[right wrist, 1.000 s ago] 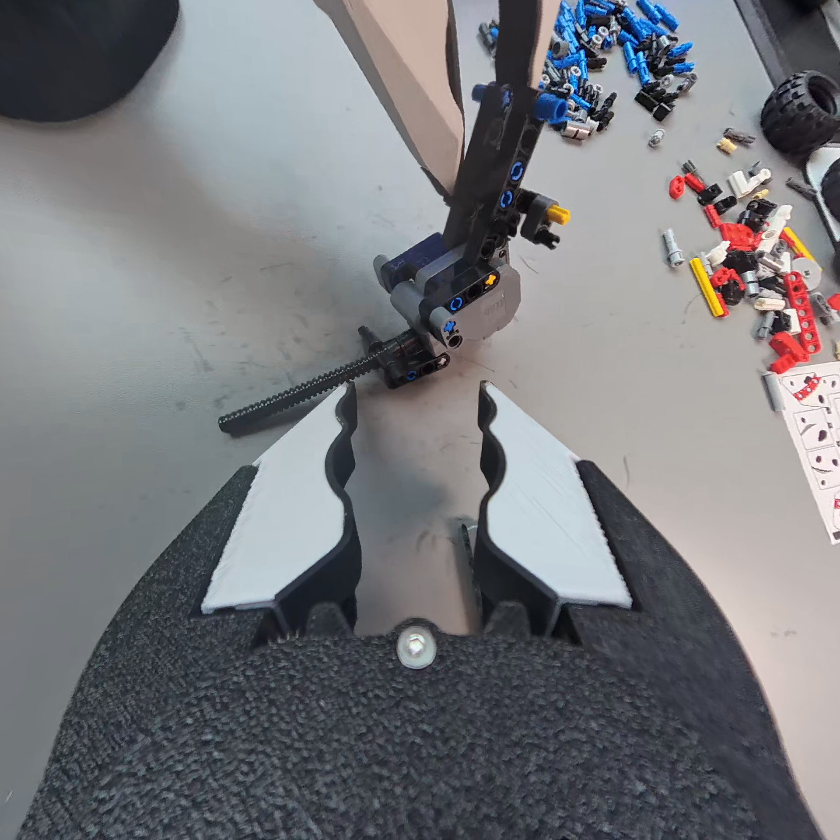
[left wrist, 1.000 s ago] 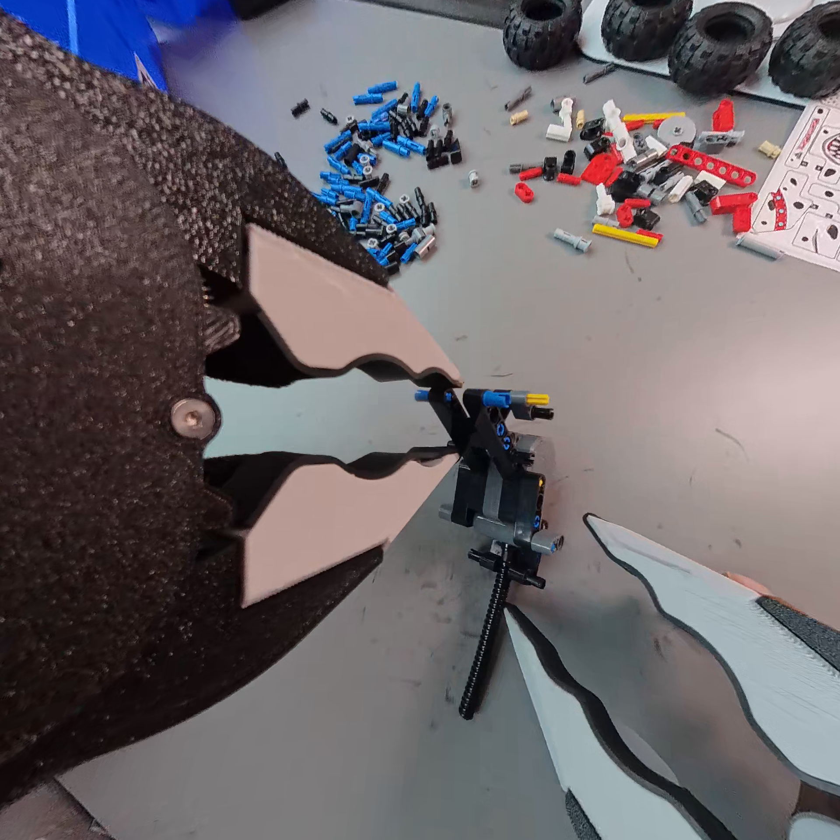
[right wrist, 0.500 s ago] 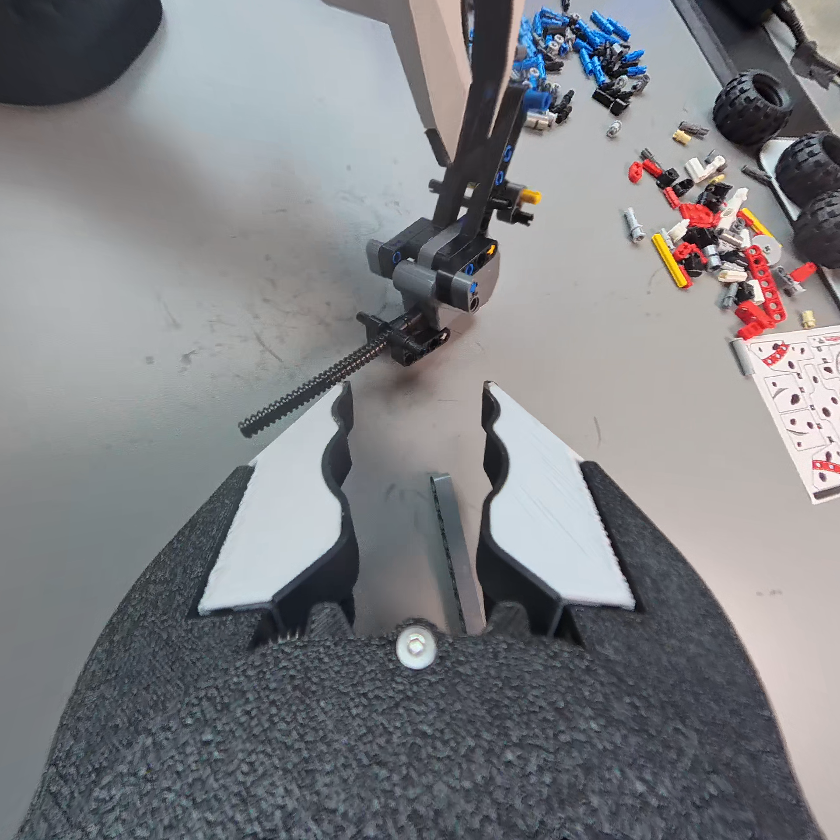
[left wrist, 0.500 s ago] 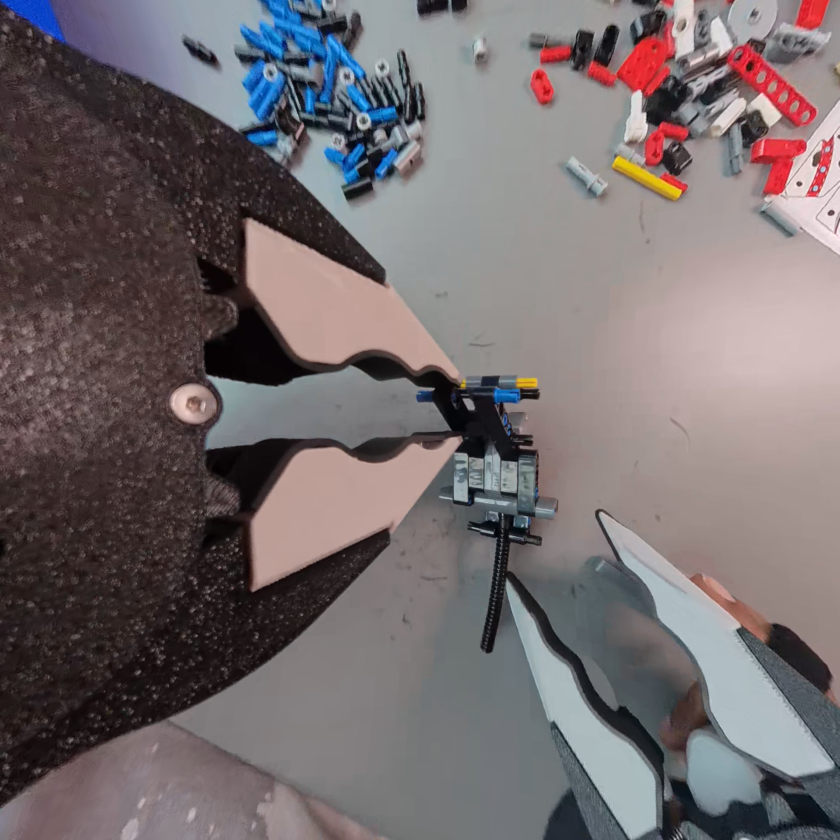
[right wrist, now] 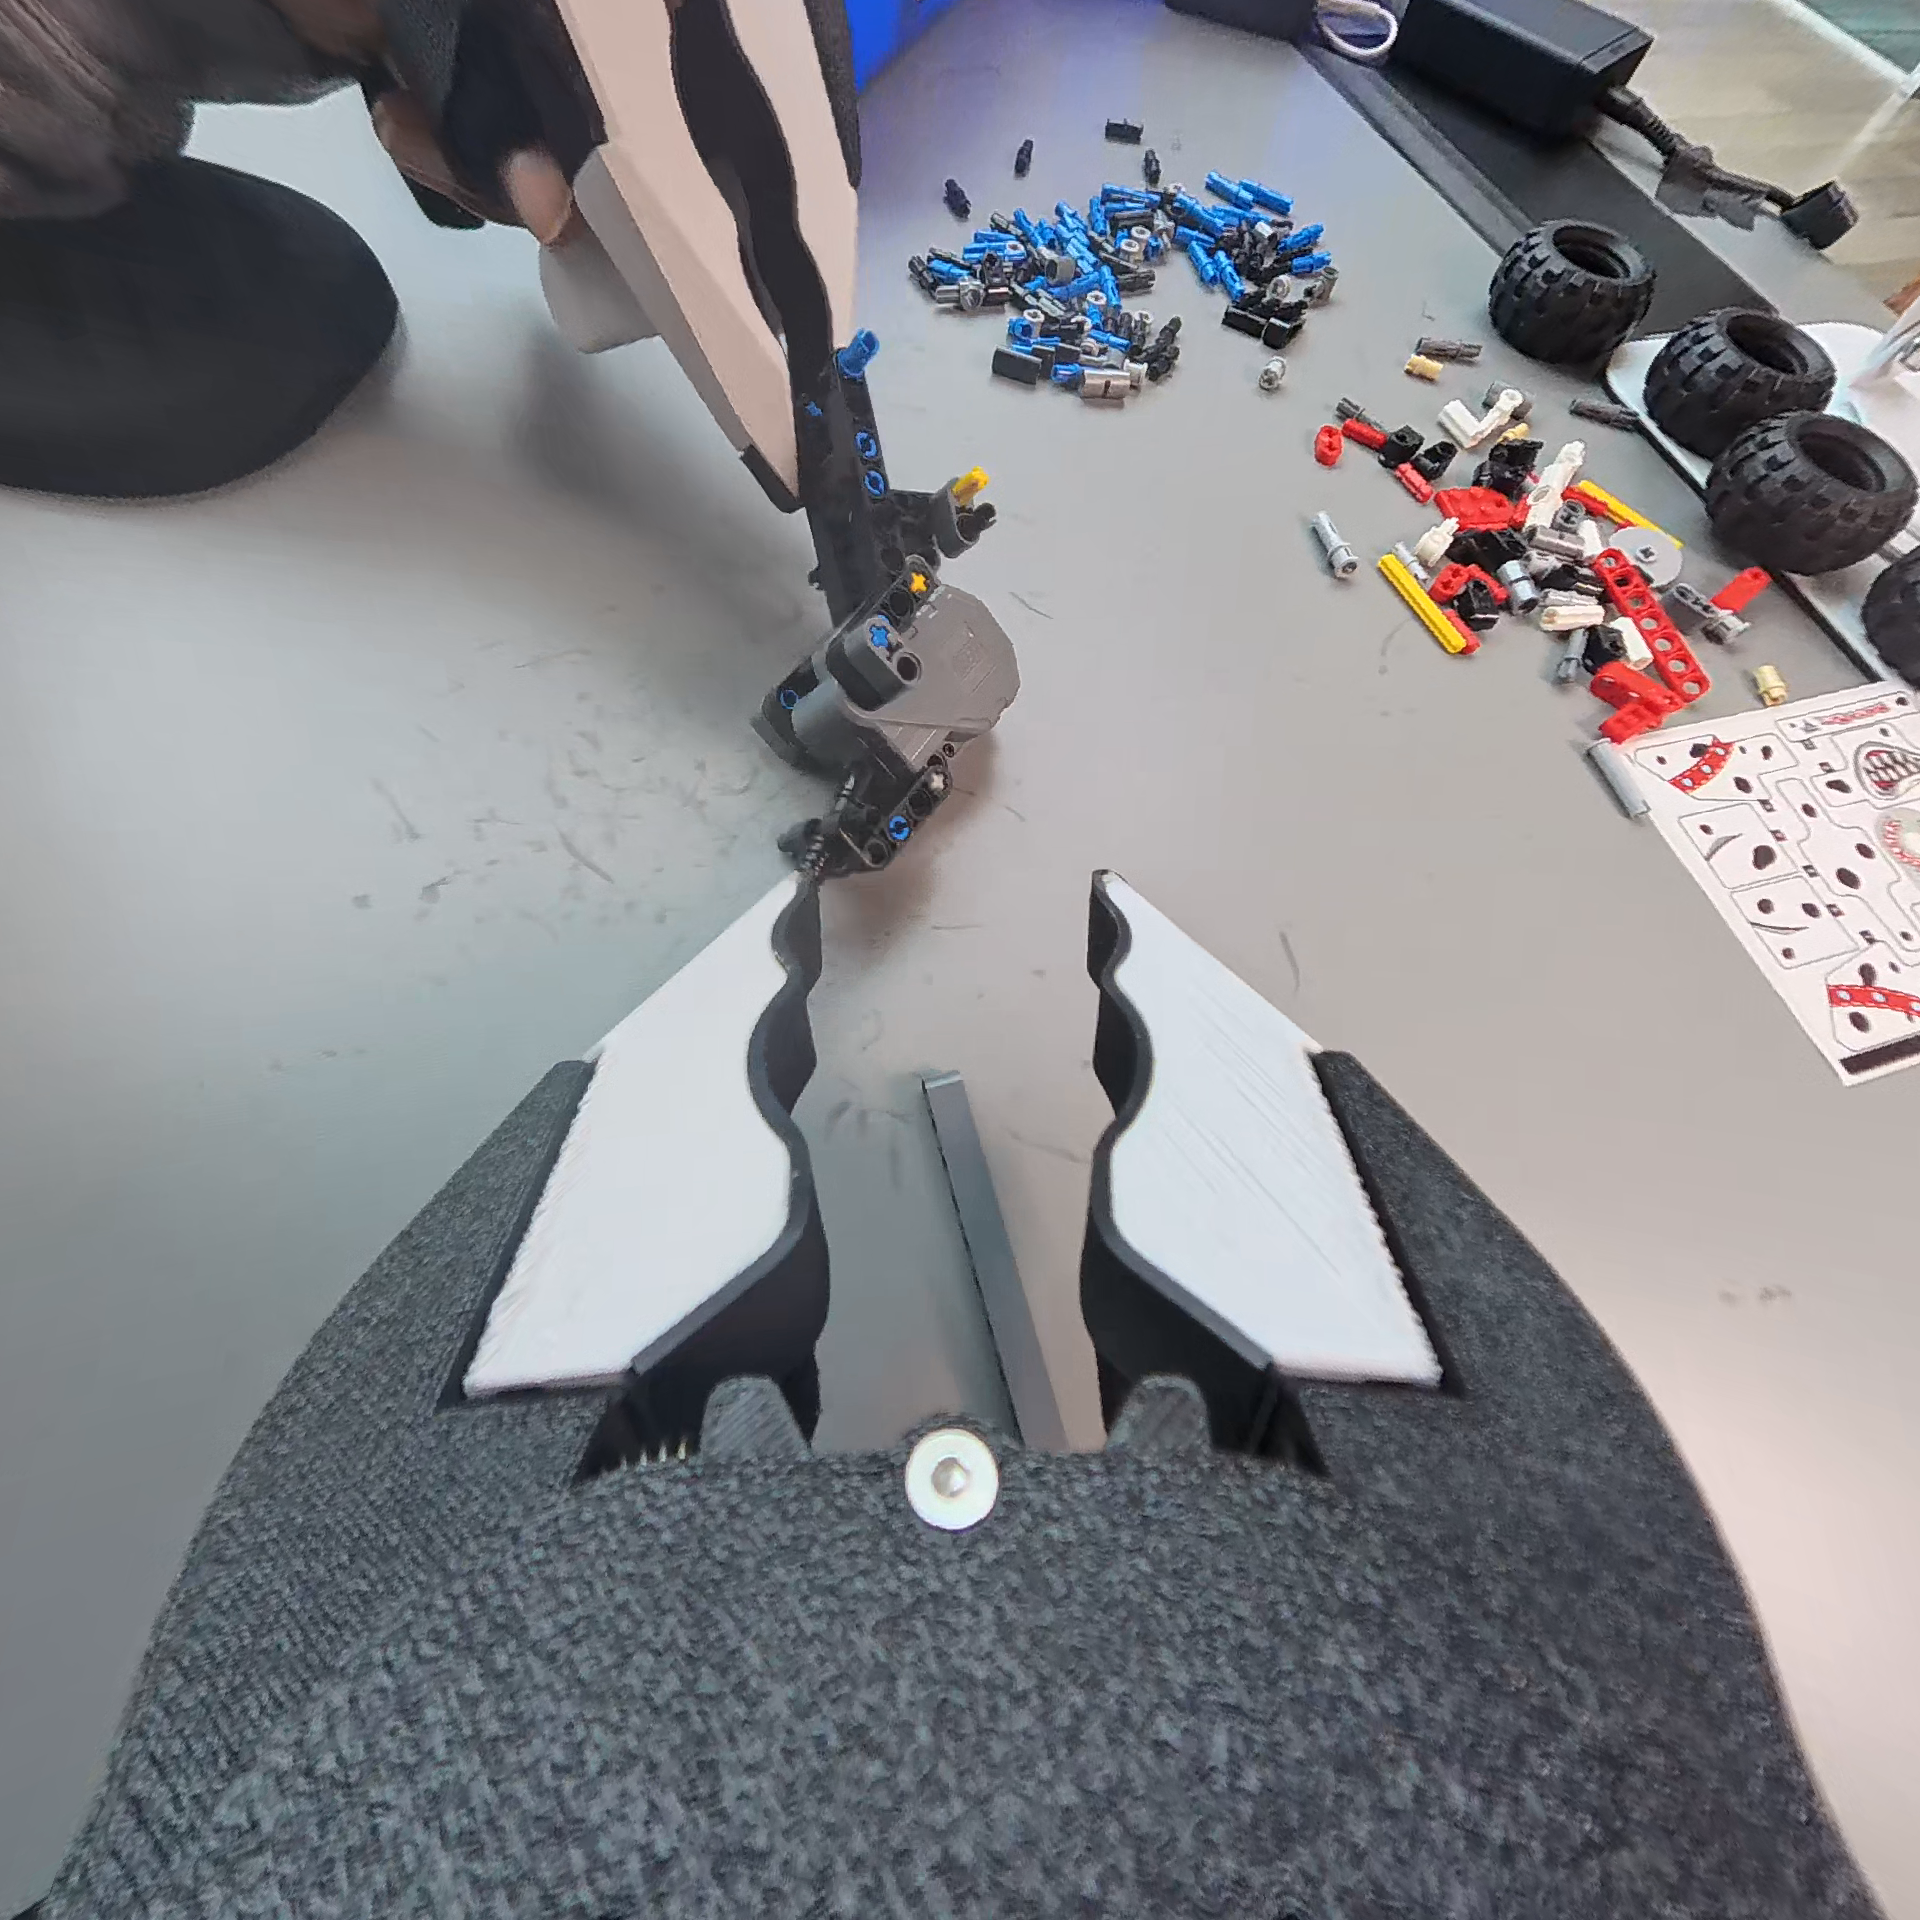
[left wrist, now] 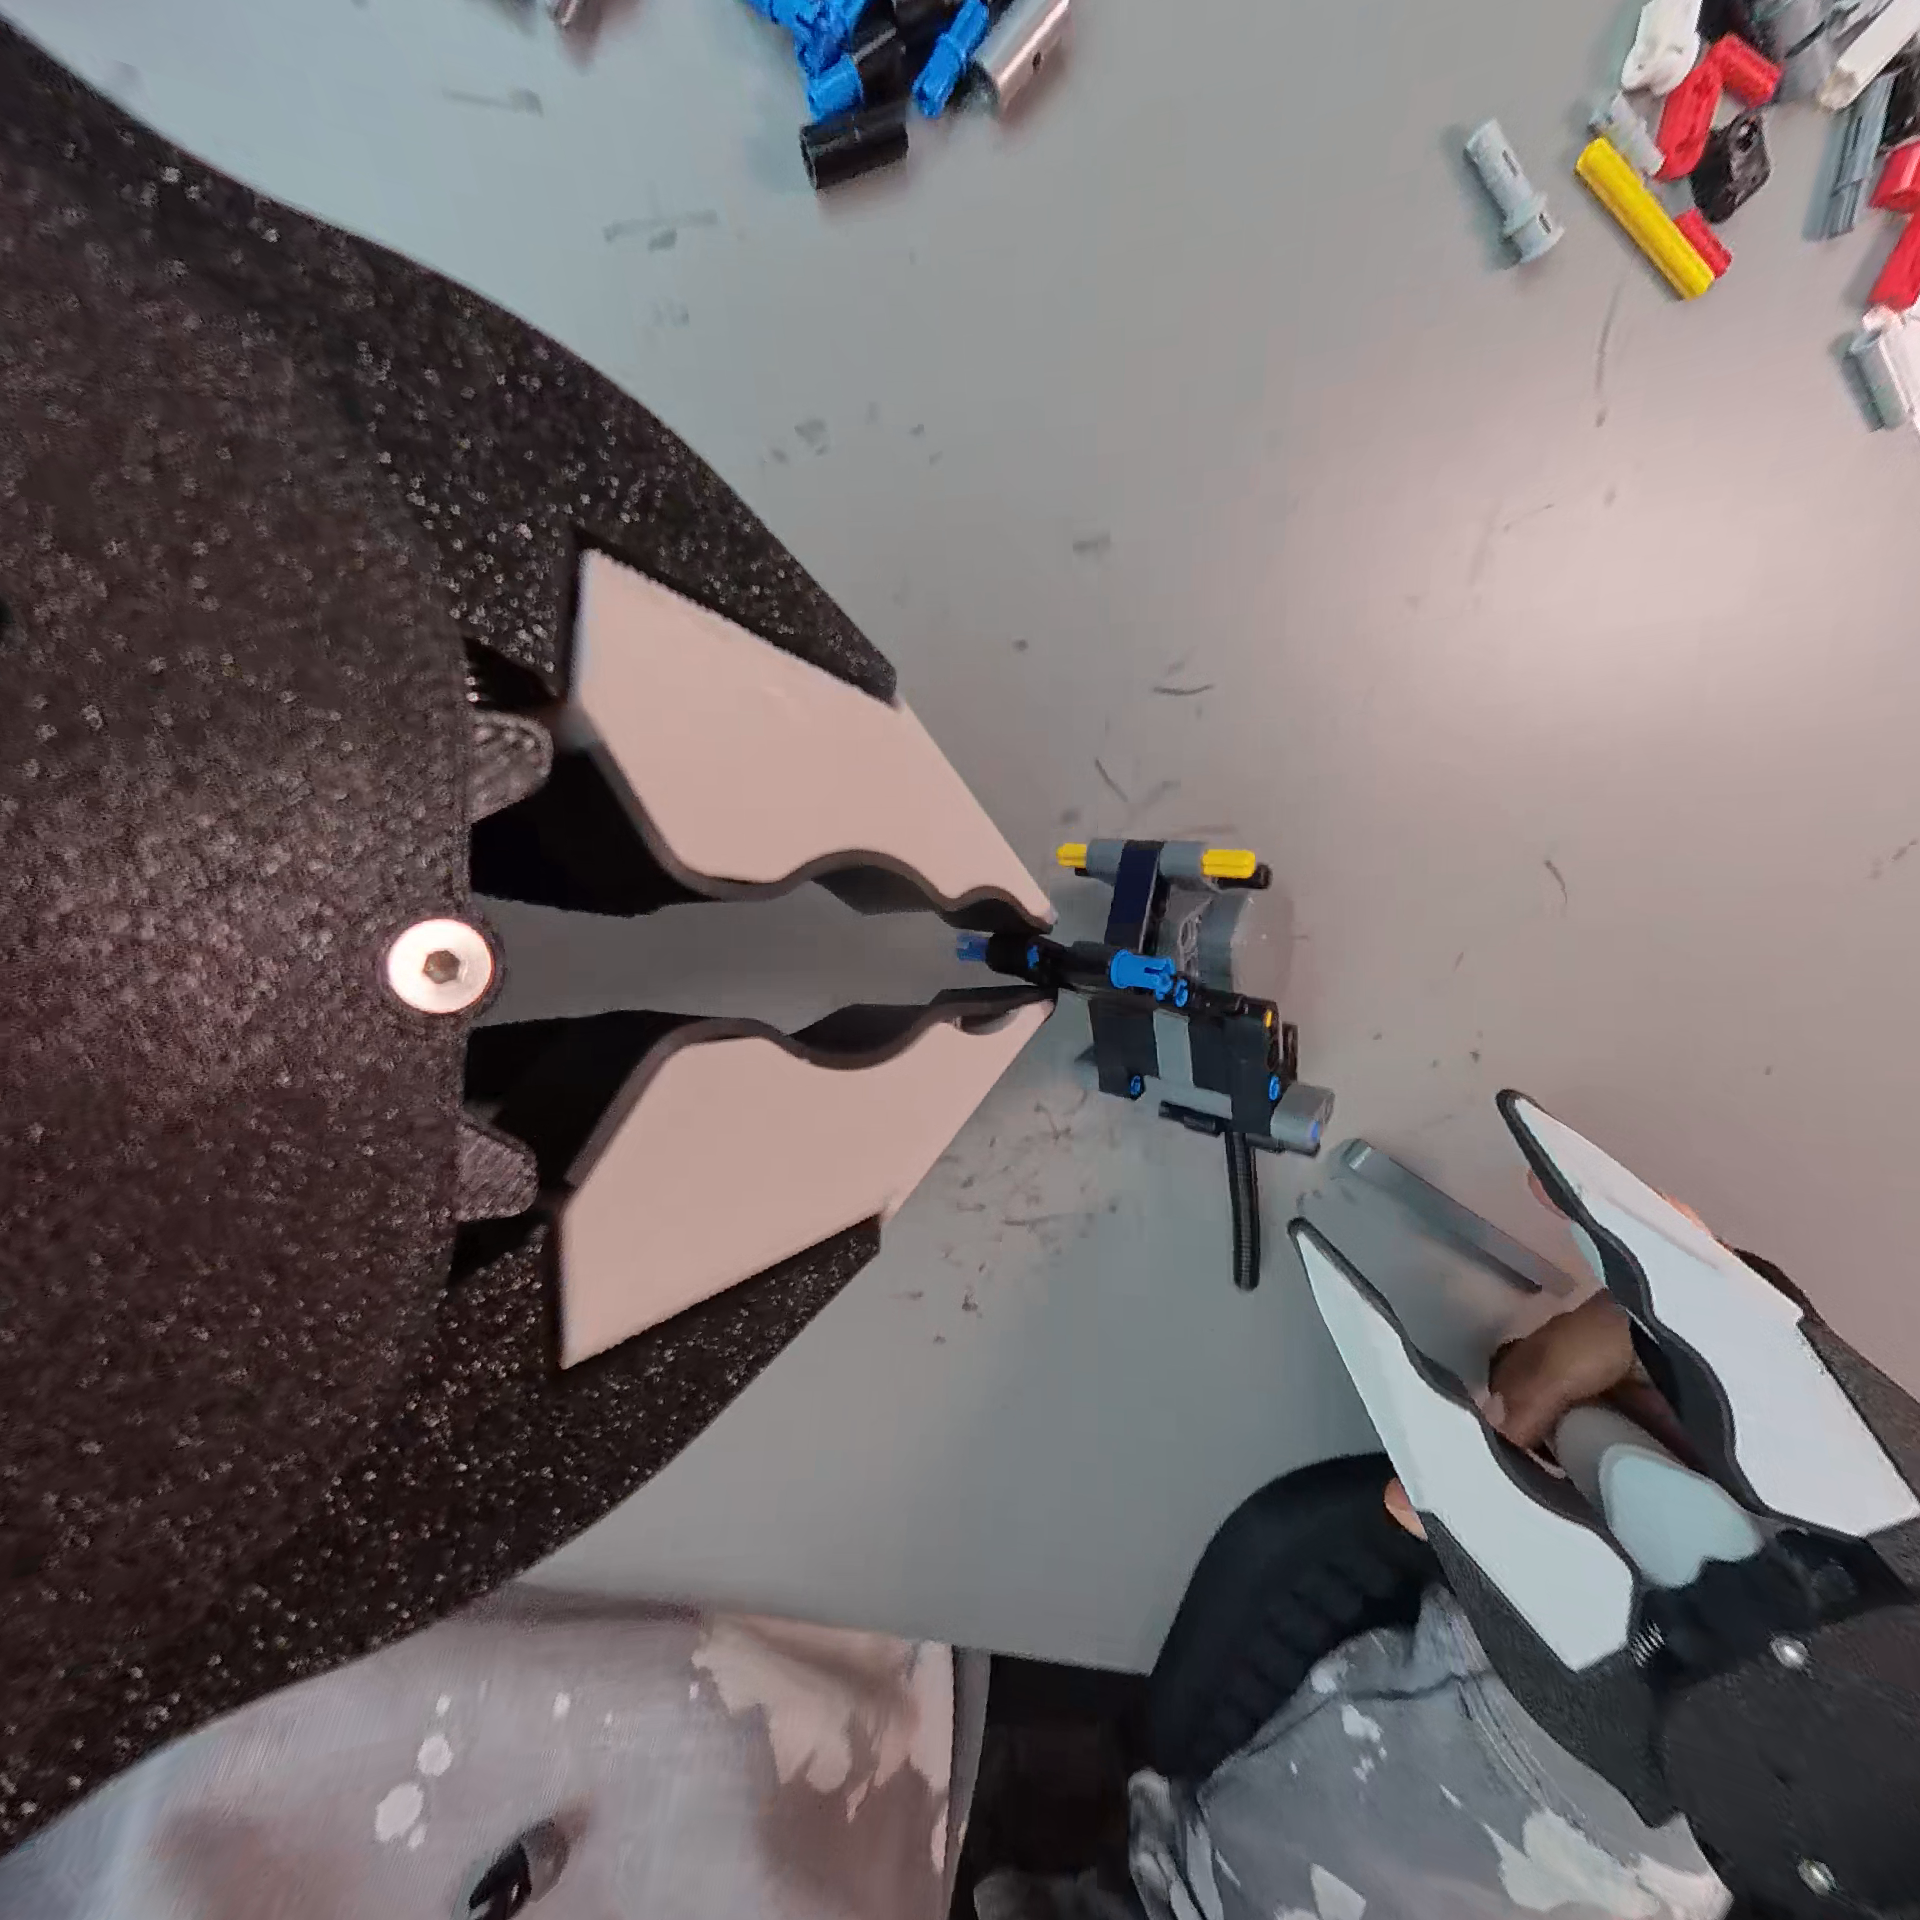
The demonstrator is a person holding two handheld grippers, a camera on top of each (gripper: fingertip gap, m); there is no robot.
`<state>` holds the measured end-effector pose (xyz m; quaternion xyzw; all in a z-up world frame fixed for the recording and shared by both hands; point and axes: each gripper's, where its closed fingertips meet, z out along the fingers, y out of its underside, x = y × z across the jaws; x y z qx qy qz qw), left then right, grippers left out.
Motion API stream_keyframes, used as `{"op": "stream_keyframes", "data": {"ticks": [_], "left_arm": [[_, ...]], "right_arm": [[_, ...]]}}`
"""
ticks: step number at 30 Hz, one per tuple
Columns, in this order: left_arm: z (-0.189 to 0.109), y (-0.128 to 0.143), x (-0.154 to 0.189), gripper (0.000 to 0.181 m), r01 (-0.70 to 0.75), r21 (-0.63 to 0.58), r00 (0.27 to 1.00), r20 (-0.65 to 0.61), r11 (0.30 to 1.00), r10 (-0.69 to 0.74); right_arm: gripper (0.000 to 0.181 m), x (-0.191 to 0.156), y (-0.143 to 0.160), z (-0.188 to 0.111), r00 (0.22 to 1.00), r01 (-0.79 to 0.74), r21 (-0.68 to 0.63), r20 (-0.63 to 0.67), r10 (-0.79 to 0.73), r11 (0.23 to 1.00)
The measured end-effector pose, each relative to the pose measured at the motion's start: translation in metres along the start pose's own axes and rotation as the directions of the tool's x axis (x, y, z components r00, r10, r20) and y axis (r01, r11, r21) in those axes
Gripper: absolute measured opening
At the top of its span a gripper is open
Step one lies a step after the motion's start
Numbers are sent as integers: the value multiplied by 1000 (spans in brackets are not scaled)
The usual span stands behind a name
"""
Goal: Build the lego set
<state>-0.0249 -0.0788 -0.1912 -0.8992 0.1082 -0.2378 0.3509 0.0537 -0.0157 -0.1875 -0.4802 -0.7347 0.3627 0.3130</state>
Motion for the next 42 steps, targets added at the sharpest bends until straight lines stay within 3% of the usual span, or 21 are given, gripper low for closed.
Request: {"op": "stream_keyframes", "data": {"ticks": [1, 6, 11, 13, 14, 19, 24, 26, 30, 34, 36, 38, 40, 42], "left_arm": [[-2, -3, 3, 8, 33, 6, 999, -31, 999, -32], [-17, -25, 15, 10, 168, 53, 979, -130, 984, -160], [-11, -43, 29, 19, 219, 78, 960, -197, 973, -200], [-6, -48, 36, 29, 216, 89, 958, -214, 972, -193], [-4, -50, 37, 30, 201, 97, 963, -204, 975, -178], [-16, -57, 45, 35, 110, 193, 968, -244, 975, -61], [-22, -48, 36, 55, 25, 266, 982, -186, 964, 26], [-12, -37, 27, 60, 17, 231, 987, -157, 973, 20], [9, -13, 13, 62, 24, 117, 994, -113, 993, -11], [7, -14, 10, 62, -13, 129, 997, -80, 992, 24], [-4, -28, 5, 61, -36, 223, 998, -38, 974, 46], [-25, -52, -4, 64, -66, 385, 998, 43, 921, 54], [-51, -73, -10, 63, -143, 530, 986, 152, 836, 73], [-71, -83, -14, 64, -242, 596, 958, 272, 766, 91]], "right_arm": [[52, 2, 0, -1, 1000, 1, -2, -3, -1, 1000], [53, 0, -18, -9, 997, 65, 11, -46, -64, 998], [67, -25, -24, 31, 990, 133, -80, -36, -136, 988], [63, -30, -23, 47, 993, 109, -107, -25, -112, 988], [50, -26, -21, 51, 991, 127, -138, -29, -133, 982], [47, -15, -11, 39, 970, 226, -154, 128, -208, 962], [38, -17, -25, 26, 961, 252, -34, 127, -246, 967], [40, -24, -22, 28, 939, 333, -55, 108, -325, 941], [42, -36, -23, 28, 932, 350, -40, 119, -343, 936], [51, -33, -37, 8, 955, 252, 42, 151, -255, 967], [46, -6, -63, -12, 980, 167, 148, 85, -181, 975], [44, 46, -88, -32, 990, 125, 225, -86, -108, 966], [45, 105, -109, -50, 958, 127, 263, -283, -49, 956], [46, 161, -128, -62, 902, 104, 295, -430, 35, 950]]}}
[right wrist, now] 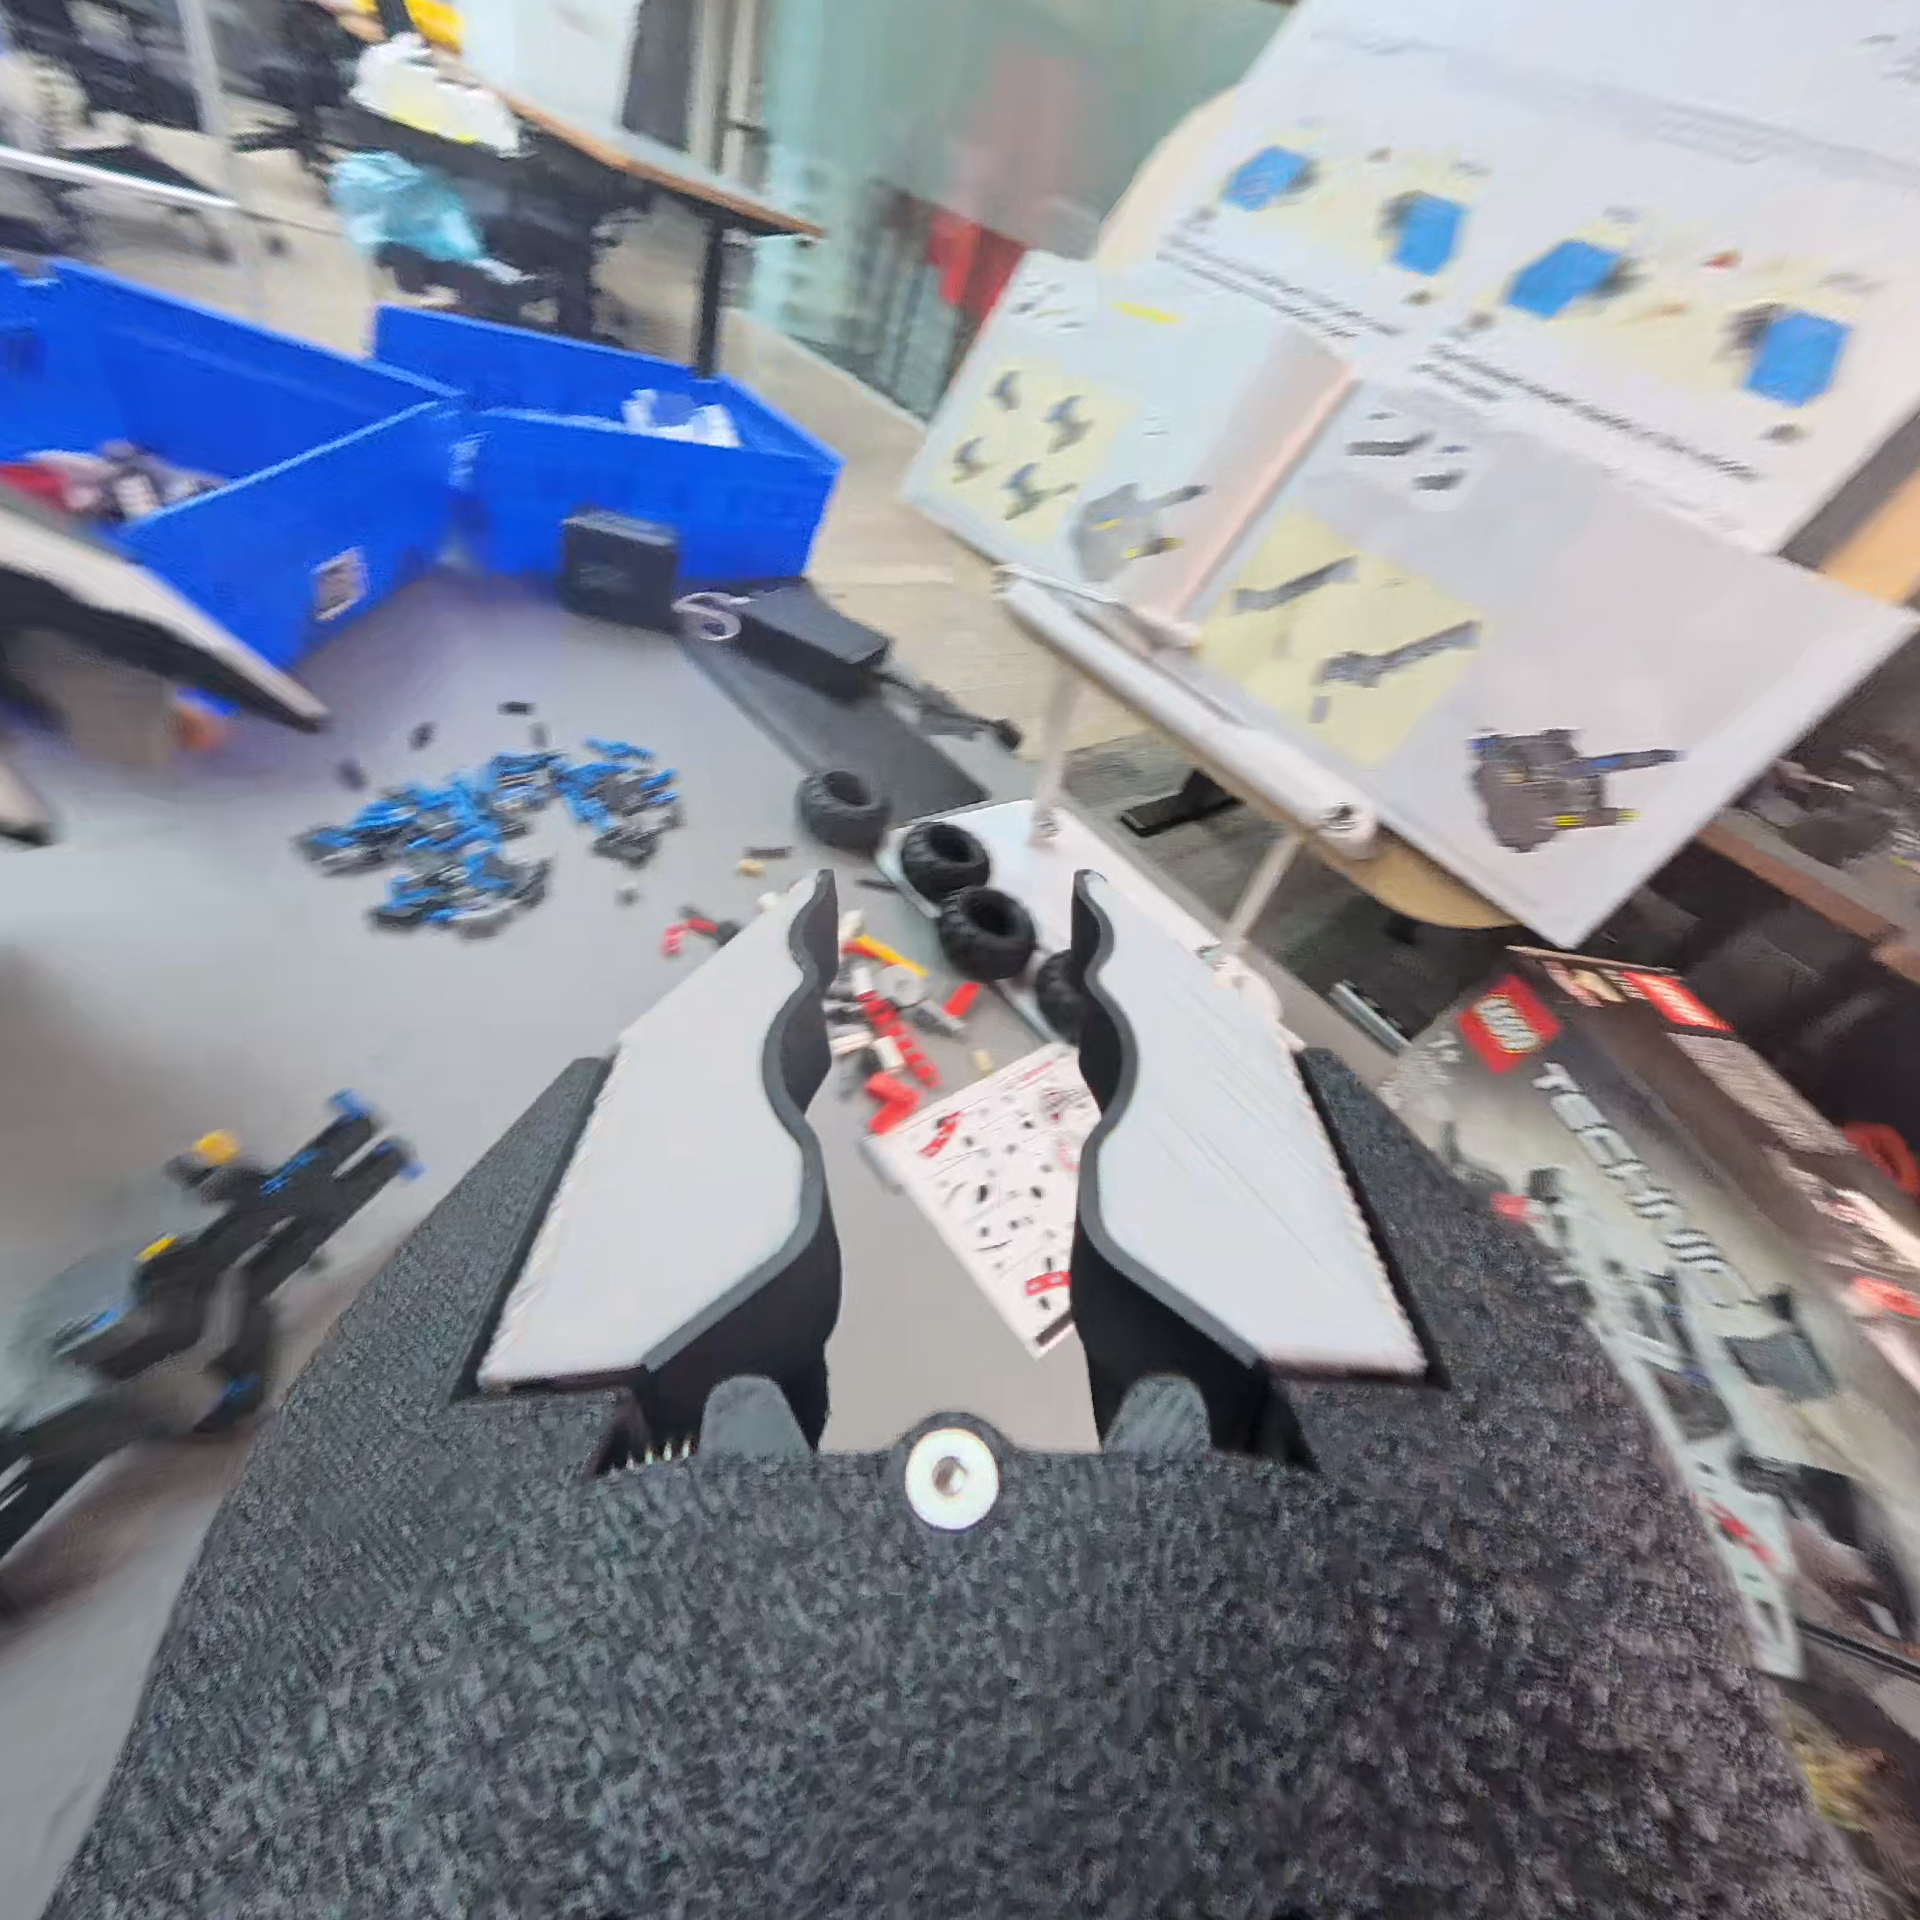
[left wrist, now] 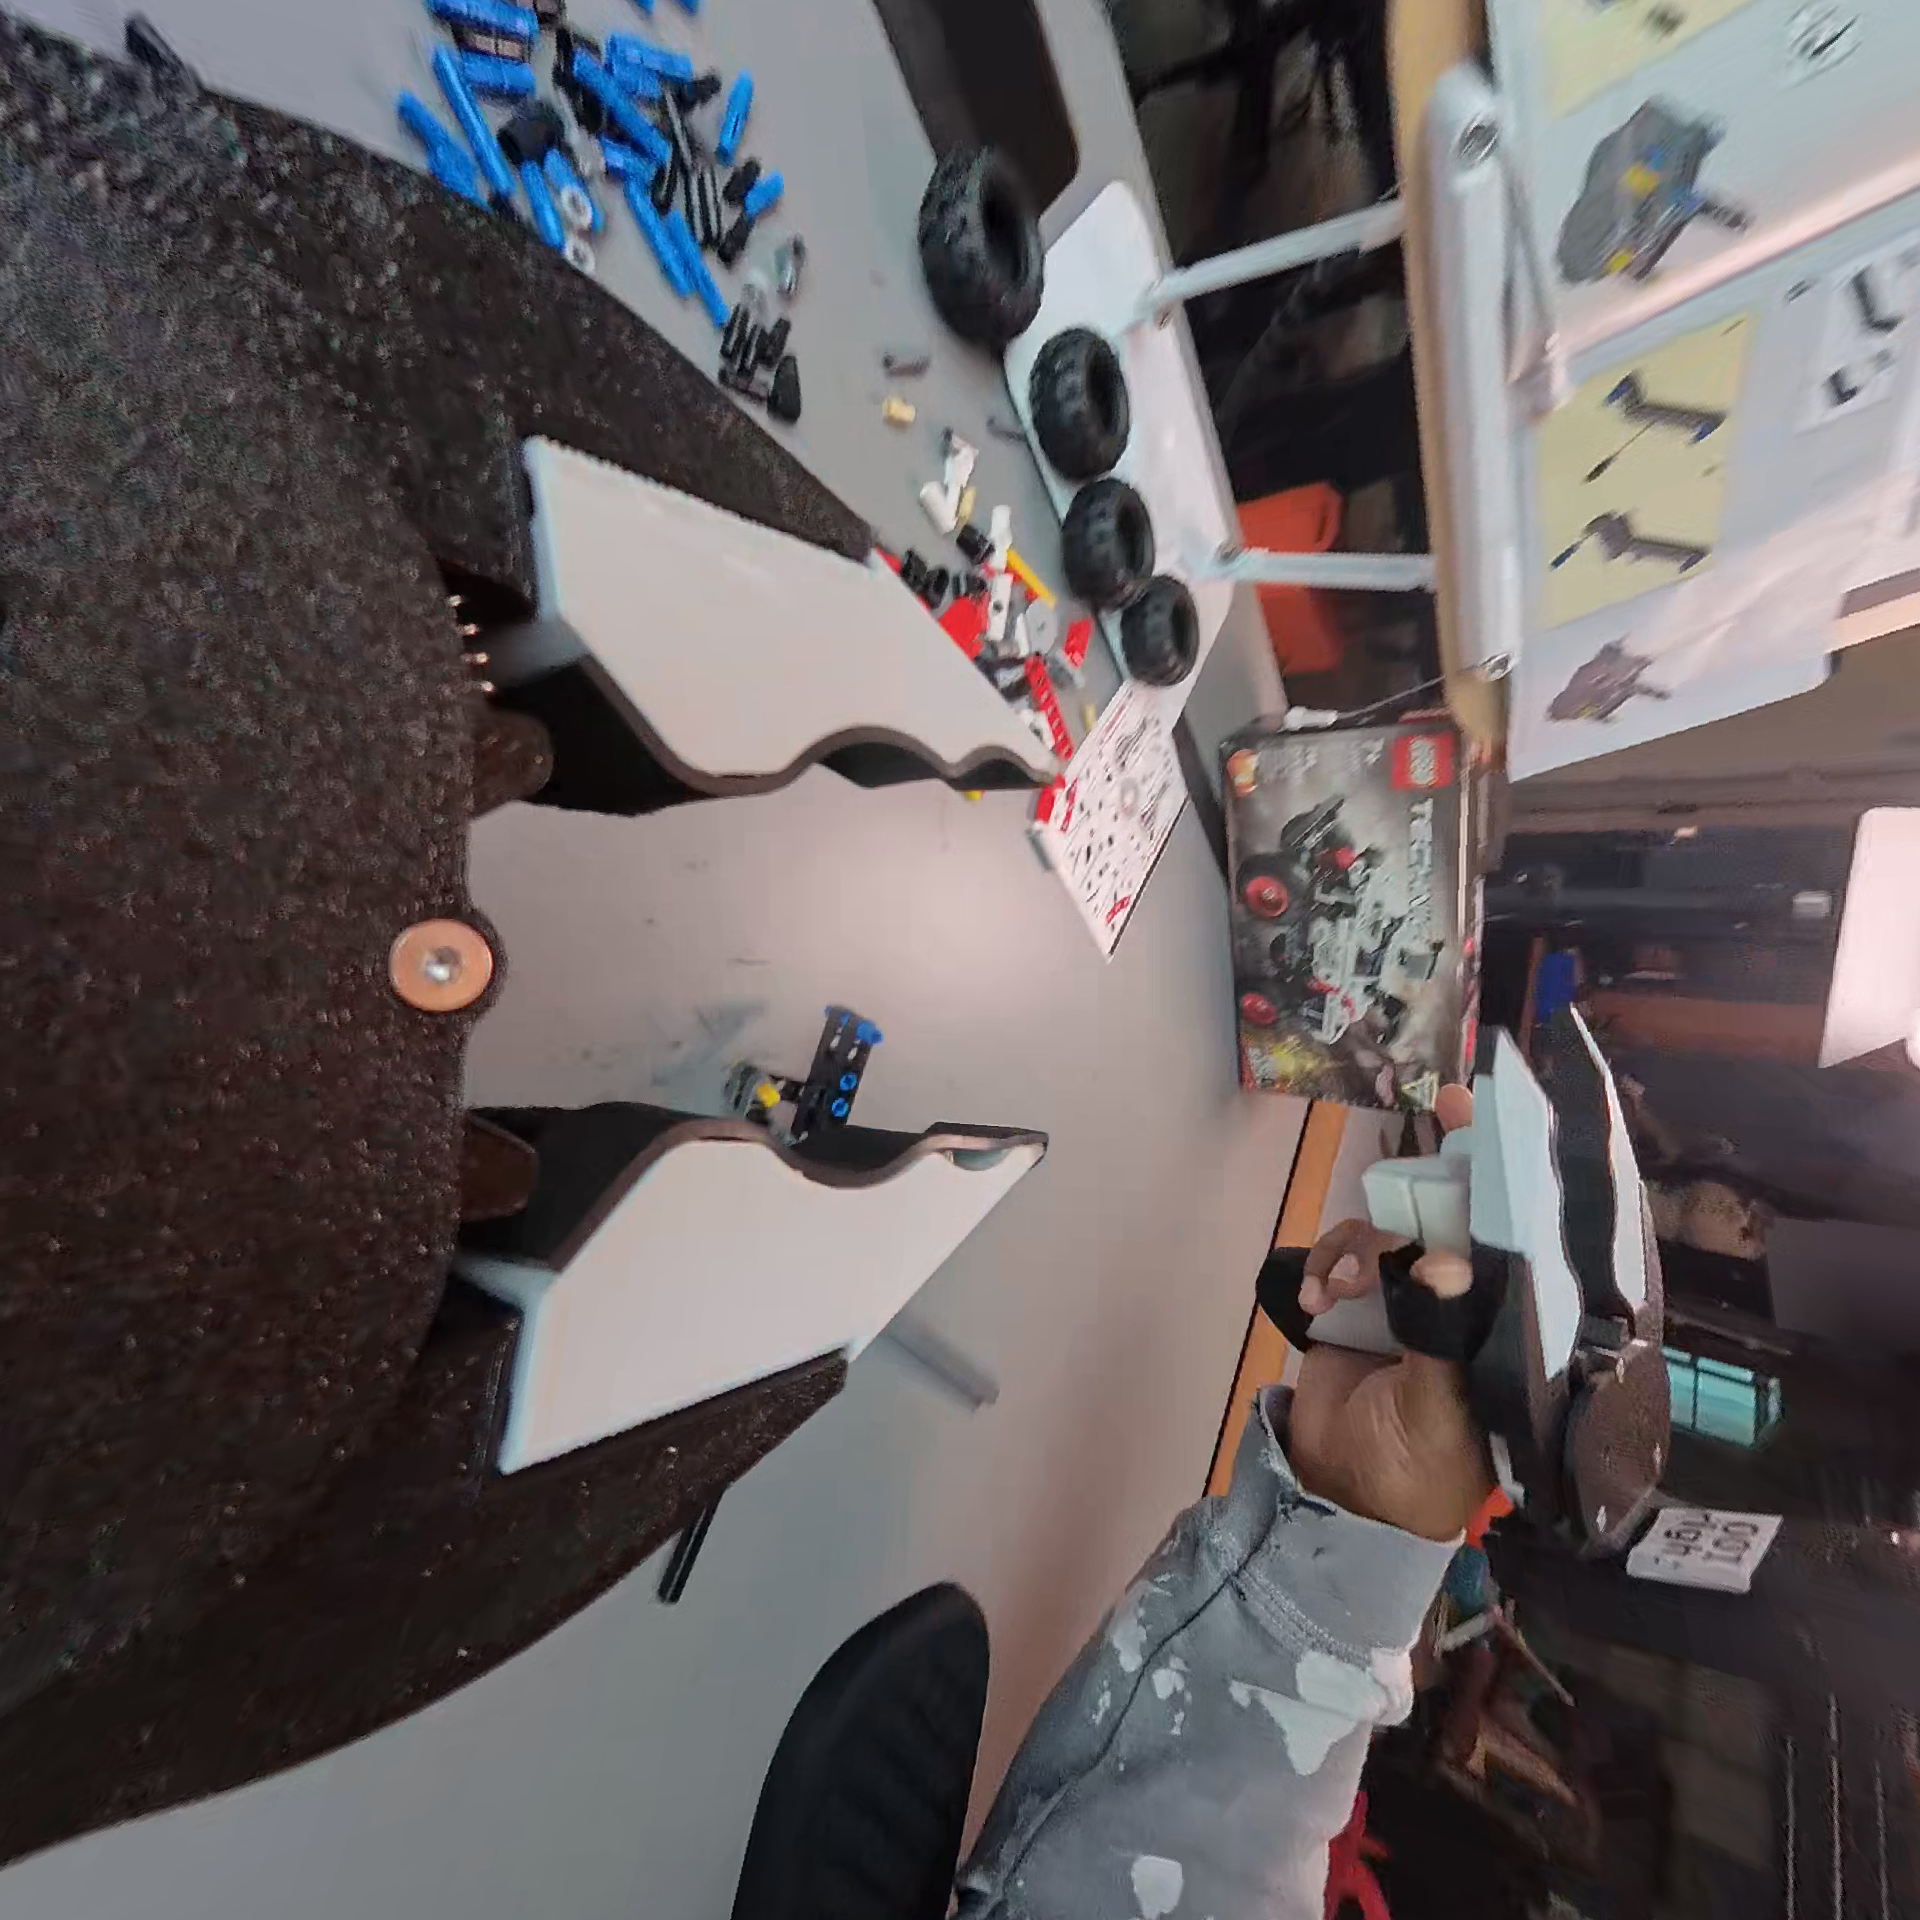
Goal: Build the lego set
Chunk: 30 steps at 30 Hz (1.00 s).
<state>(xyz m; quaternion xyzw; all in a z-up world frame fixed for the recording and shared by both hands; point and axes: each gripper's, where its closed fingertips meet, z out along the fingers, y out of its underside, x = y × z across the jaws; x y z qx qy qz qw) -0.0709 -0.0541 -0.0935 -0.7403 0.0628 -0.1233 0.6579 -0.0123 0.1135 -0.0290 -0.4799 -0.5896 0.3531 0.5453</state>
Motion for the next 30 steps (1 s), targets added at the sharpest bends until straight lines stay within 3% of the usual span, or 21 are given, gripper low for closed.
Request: {"op": "stream_keyframes", "data": {"ticks": [3, 8, 13, 17, 21, 25, 27, 30], "left_arm": [[-7, -11, -12, 68, -65, 66, 994, 92, 996, 59], [-9, -12, -21, 69, -40, 103, 993, 118, 994, 28], [-11, -8, -26, 59, -94, 90, 986, 148, 992, 80], [-10, -6, -31, 54, -111, 56, 981, 166, 992, 100], [11, -17, -51, 50, -176, -14, 962, 210, 984, 175], [59, -65, -93, 47, -257, -101, 932, 238, 961, 274], [92, -87, -121, 36, -270, -159, 929, 218, 950, 300], [141, -102, -163, 30, -285, -252, 928, 168, 925, 332]], "right_arm": [[59, 66, -13, 39, 980, -63, 9, -189, 64, 998], [98, 146, -7, 116, 906, -113, -68, -416, 75, 991], [115, 185, 16, 165, 821, -213, -119, -559, 112, 970], [97, 177, 12, 170, 798, -199, -57, -589, 128, 978], [58, 170, 9, 168, 816, -167, -47, -567, 112, 985], [39, 166, 3, 165, 836, -154, -36, -537, 111, 987], [32, 164, -2, 161, 846, -150, -29, -522, 113, 988], [19, 154, -10, 155, 888, -140, -9, -444, 121, 990]]}}
